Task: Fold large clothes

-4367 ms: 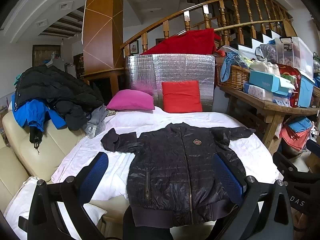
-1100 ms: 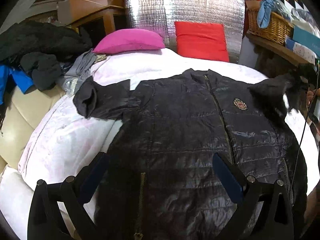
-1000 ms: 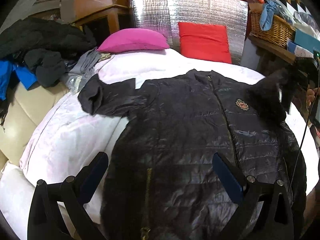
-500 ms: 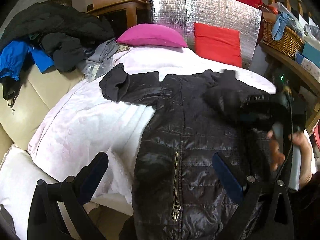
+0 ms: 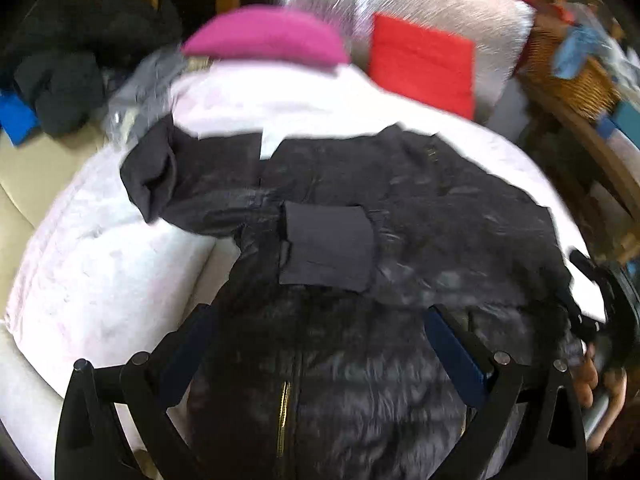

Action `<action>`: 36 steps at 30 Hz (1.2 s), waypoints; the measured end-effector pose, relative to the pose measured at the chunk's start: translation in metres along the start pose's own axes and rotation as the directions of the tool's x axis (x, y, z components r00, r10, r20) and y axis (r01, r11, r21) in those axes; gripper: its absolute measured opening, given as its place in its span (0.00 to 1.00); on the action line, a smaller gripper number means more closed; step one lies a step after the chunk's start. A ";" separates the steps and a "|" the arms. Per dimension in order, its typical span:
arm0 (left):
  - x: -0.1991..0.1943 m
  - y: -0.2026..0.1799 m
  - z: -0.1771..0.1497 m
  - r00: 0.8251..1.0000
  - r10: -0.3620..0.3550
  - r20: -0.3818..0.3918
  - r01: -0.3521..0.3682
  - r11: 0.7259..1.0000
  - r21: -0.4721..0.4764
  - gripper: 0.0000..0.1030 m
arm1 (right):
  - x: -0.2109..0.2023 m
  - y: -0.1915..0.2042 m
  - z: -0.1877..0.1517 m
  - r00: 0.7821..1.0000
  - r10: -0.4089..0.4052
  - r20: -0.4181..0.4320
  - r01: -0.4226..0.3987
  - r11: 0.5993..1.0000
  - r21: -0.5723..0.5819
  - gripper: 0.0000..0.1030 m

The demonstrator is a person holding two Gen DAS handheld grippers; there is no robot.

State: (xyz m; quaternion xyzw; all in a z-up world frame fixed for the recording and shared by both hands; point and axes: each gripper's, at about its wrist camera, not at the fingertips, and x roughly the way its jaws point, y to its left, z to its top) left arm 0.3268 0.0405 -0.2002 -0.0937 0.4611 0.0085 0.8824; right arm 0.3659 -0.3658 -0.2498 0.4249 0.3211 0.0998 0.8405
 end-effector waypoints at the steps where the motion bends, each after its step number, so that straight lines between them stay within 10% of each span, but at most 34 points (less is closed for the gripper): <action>1: 0.008 0.003 0.004 1.000 -0.017 -0.016 0.017 1.000 -0.021 1.00 | 0.001 -0.005 0.003 1.000 0.005 -0.003 -0.005 1.000 0.022 0.80; 8: 0.080 0.022 0.019 0.984 -0.049 -0.168 0.017 0.982 -0.188 0.56 | -0.004 -0.013 0.017 1.000 0.015 -0.010 -0.015 1.000 0.022 0.79; 14: 0.098 0.018 0.030 0.987 -0.044 -0.155 0.016 0.984 -0.177 0.58 | -0.027 -0.023 0.053 0.980 -0.065 0.187 0.071 0.997 -0.025 0.79; 22: 0.109 0.014 0.039 0.991 -0.038 -0.131 0.019 0.990 -0.139 0.53 | 0.048 -0.066 0.083 0.977 -0.209 -0.030 0.210 0.977 0.034 0.78; 28: 0.117 0.017 0.040 0.989 -0.075 -0.126 0.050 0.980 -0.194 0.60 | 0.049 -0.069 0.079 0.976 -0.215 -0.045 0.217 0.975 0.053 0.46; 30: 0.117 0.016 0.043 0.992 -0.075 -0.106 0.052 0.978 -0.201 0.55 | 0.049 -0.071 0.078 0.976 -0.211 -0.048 0.214 0.975 0.058 0.44; 32: 0.116 0.015 0.048 0.995 -0.057 -0.082 0.040 0.979 -0.199 0.26 | 0.051 -0.066 0.076 0.973 -0.227 -0.045 0.229 0.972 0.048 0.44; 36: 0.106 0.004 0.066 1.000 -0.021 -0.015 0.019 0.989 -0.145 0.17 | 0.053 -0.050 0.073 0.971 -0.240 -0.011 0.240 0.971 0.015 0.43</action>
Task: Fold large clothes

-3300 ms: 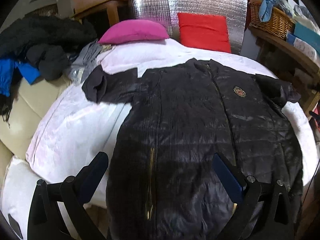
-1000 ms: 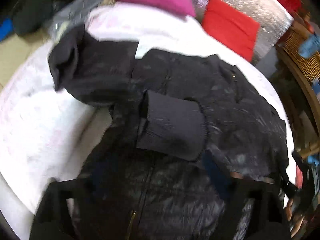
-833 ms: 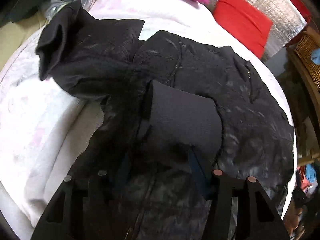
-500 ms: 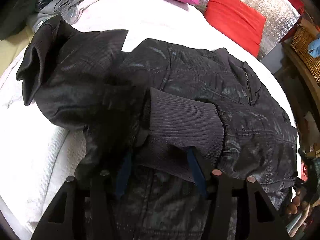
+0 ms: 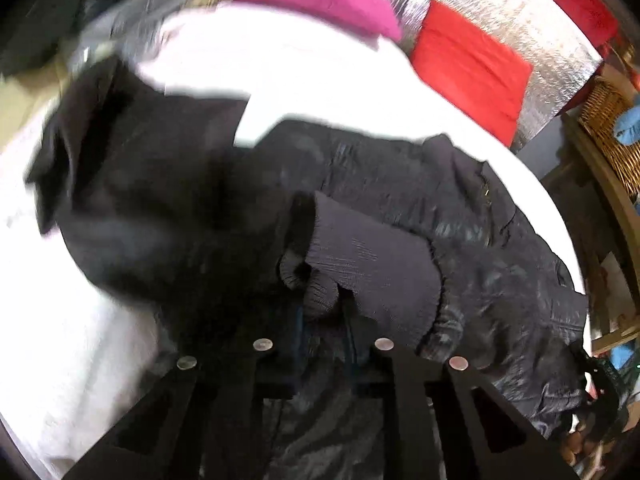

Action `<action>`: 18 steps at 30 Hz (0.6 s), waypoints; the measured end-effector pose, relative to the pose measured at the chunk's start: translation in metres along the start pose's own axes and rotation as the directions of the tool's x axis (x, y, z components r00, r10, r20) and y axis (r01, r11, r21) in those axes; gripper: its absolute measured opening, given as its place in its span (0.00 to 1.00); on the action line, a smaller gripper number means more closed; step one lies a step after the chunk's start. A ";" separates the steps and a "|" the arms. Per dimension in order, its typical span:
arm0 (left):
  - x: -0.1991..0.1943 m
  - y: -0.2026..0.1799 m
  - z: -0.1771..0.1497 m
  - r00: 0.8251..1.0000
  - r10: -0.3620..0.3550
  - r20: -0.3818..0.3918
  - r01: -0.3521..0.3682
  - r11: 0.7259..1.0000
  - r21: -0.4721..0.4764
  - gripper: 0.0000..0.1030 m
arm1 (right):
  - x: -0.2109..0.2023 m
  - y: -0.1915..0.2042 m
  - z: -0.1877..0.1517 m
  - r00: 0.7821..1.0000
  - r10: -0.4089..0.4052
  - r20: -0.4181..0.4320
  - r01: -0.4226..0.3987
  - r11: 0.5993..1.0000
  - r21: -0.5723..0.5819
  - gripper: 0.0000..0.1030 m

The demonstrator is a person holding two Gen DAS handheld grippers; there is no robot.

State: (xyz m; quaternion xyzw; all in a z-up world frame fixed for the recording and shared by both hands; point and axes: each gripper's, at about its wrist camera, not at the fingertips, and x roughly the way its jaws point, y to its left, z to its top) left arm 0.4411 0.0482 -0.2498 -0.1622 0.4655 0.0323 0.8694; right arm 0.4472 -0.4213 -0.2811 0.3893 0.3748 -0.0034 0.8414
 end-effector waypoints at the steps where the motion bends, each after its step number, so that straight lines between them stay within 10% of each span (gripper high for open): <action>1: -0.005 -0.006 0.005 0.999 0.035 0.031 -0.036 0.999 0.039 0.17 | 0.001 0.006 -0.001 1.000 -0.006 0.003 0.007 1.000 -0.013 0.43; 6: 0.013 -0.011 0.008 0.986 0.165 0.023 -0.166 0.973 0.157 0.17 | 0.005 0.016 -0.008 0.997 -0.075 -0.012 0.074 0.996 -0.058 0.45; 10: 0.014 0.000 -0.003 0.992 0.123 -0.038 -0.112 0.970 0.213 0.22 | 0.000 0.022 -0.009 0.992 -0.127 0.000 0.126 0.991 -0.044 0.60; 14: -0.036 0.027 -0.001 0.999 0.048 0.010 -0.049 0.974 0.222 0.62 | -0.021 0.033 -0.010 0.988 -0.131 0.084 0.137 0.989 -0.057 0.71; 18: -0.082 0.055 0.013 0.981 0.109 0.163 -0.141 0.970 0.200 0.83 | -0.051 0.052 -0.019 0.975 -0.080 0.207 0.104 0.989 -0.109 0.78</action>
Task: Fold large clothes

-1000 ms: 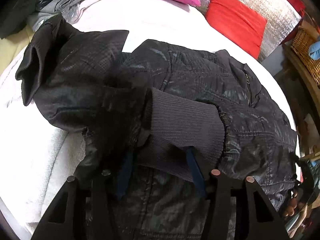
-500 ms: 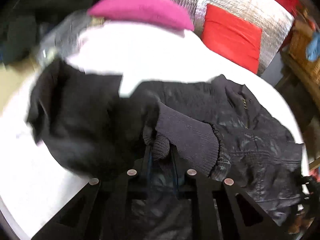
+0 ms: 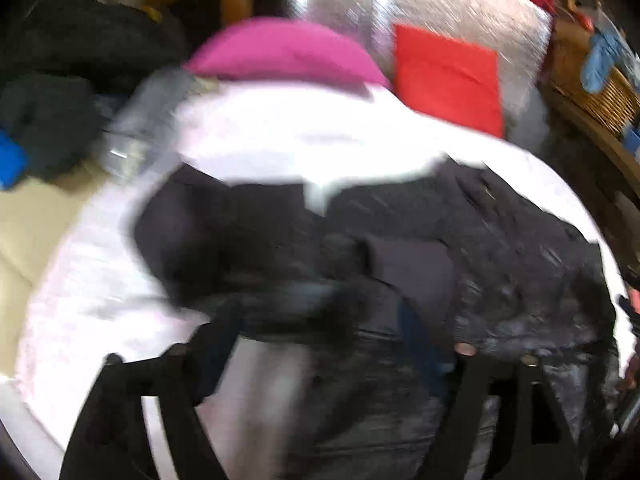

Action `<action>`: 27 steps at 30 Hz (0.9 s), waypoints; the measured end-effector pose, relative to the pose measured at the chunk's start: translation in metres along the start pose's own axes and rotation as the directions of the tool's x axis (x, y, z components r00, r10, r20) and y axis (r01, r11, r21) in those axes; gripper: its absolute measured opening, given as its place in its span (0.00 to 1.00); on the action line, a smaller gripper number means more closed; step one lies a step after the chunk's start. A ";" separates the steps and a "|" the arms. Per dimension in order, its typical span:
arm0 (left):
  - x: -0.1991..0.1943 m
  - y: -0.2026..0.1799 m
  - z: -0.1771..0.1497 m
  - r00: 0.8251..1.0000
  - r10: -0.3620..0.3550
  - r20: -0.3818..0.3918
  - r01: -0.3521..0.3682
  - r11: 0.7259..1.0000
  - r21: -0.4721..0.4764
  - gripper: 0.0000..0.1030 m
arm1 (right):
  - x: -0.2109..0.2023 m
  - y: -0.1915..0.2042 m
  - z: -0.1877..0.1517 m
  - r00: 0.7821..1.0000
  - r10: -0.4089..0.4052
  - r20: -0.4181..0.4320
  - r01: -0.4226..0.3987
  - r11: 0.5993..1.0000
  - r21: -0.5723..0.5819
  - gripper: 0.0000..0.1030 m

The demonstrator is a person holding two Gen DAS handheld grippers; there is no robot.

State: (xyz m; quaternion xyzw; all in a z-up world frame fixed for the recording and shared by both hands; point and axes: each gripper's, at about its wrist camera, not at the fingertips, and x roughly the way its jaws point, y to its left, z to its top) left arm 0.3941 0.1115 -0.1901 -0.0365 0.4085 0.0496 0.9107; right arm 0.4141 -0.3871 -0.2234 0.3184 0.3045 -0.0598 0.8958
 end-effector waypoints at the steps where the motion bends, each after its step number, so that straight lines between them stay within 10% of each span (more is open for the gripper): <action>1: -0.008 0.016 0.005 0.997 0.072 0.034 -0.072 0.997 -0.017 0.86 | -0.005 0.006 -0.003 1.000 0.014 0.018 -0.014 1.000 -0.022 0.78; 11: 0.045 0.057 0.038 0.882 0.472 -0.018 -0.472 0.881 -0.038 0.87 | -0.021 0.054 -0.047 0.999 0.022 0.023 -0.015 0.969 -0.246 0.78; 15: 0.063 0.069 0.030 0.901 0.433 -0.043 -0.434 0.899 -0.062 0.68 | -0.026 0.065 -0.066 1.000 -0.002 -0.019 -0.004 0.949 -0.314 0.78; 17: 0.075 0.080 0.032 0.928 0.359 -0.097 -0.367 0.926 -0.085 0.04 | -0.027 0.069 -0.074 0.999 -0.017 -0.037 0.003 0.939 -0.344 0.78; 27: 0.026 0.074 0.027 0.996 0.087 0.026 -0.086 0.995 -0.059 0.00 | -0.027 0.083 -0.095 0.995 -0.045 -0.094 0.004 0.919 -0.395 0.78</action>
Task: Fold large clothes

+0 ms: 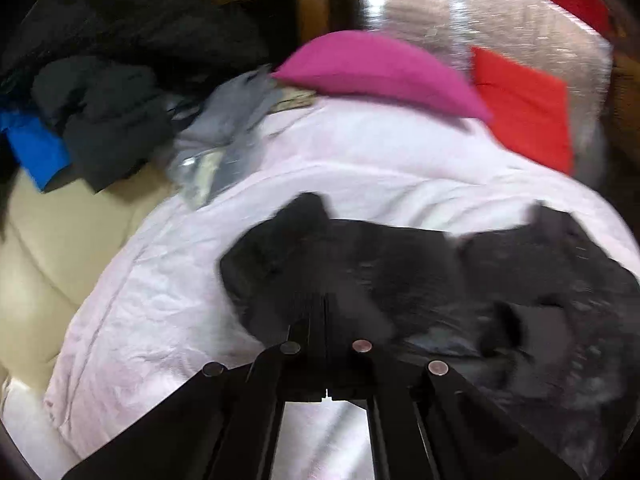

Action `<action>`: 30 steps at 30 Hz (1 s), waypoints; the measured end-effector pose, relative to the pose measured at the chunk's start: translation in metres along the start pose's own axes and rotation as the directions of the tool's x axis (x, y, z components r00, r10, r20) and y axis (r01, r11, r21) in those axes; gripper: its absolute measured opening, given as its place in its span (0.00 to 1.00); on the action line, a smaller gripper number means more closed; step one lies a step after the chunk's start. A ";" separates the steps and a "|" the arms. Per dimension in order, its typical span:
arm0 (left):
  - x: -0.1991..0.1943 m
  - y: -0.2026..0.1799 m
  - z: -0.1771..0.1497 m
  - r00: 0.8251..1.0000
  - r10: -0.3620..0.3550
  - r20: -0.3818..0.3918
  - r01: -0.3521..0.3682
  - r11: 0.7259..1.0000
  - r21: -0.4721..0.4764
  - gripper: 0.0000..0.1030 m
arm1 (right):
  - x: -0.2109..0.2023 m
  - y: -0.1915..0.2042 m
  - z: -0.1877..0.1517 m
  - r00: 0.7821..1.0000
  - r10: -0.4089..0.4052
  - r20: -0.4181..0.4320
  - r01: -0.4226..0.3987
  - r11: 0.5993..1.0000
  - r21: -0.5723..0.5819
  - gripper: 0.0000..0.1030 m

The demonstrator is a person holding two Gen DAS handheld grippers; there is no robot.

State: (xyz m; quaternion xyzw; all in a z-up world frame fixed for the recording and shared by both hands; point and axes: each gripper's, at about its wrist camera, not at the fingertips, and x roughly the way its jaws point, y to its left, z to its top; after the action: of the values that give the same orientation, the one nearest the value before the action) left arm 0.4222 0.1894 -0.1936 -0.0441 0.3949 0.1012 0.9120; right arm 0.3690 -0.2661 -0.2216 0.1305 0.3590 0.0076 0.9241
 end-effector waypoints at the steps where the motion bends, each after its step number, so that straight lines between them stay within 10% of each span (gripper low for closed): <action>1: -0.007 -0.005 0.000 0.999 -0.038 0.005 0.037 0.999 0.013 0.00 | -0.002 0.002 0.000 1.000 0.006 0.002 -0.006 1.000 0.000 0.78; 8: -0.074 -0.058 -0.004 0.972 -0.221 0.080 0.209 0.969 0.129 0.00 | -0.022 0.014 0.003 0.998 0.047 0.031 -0.047 0.999 -0.001 0.78; 12: -0.096 -0.058 -0.002 0.971 -0.206 0.121 0.190 0.973 0.129 0.02 | -0.034 0.010 0.004 0.997 0.067 0.038 -0.067 0.998 0.008 0.78; 13: -0.094 -0.047 0.000 0.977 -0.180 0.117 0.169 0.981 0.097 0.20 | -0.037 0.007 0.005 0.996 0.075 0.039 -0.075 0.997 0.016 0.78; 14: -0.091 -0.037 0.001 0.980 -0.163 0.111 0.155 0.985 0.071 0.60 | -0.039 0.003 0.005 0.995 0.088 0.039 -0.090 0.996 0.031 0.78; 16: -0.080 -0.003 0.001 0.993 -0.059 0.106 0.063 0.997 -0.042 0.94 | -0.038 -0.003 0.004 0.994 0.107 0.034 -0.109 0.992 0.055 0.78; 21: -0.046 0.069 0.000 0.999 0.045 0.021 -0.039 0.979 -0.202 0.94 | -0.018 -0.009 -0.001 0.989 0.147 0.009 -0.148 0.982 0.116 0.78; 30: -0.026 0.139 0.011 0.995 -0.083 -0.047 0.051 0.881 -0.470 0.94 | 0.027 -0.010 -0.004 0.975 0.219 -0.048 -0.207 0.963 0.174 0.78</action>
State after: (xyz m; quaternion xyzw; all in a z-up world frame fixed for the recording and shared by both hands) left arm 0.3820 0.3229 -0.1674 -0.2799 0.3866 0.1605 0.8640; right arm 0.3861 -0.2718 -0.2448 0.2452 0.3729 0.0812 0.8912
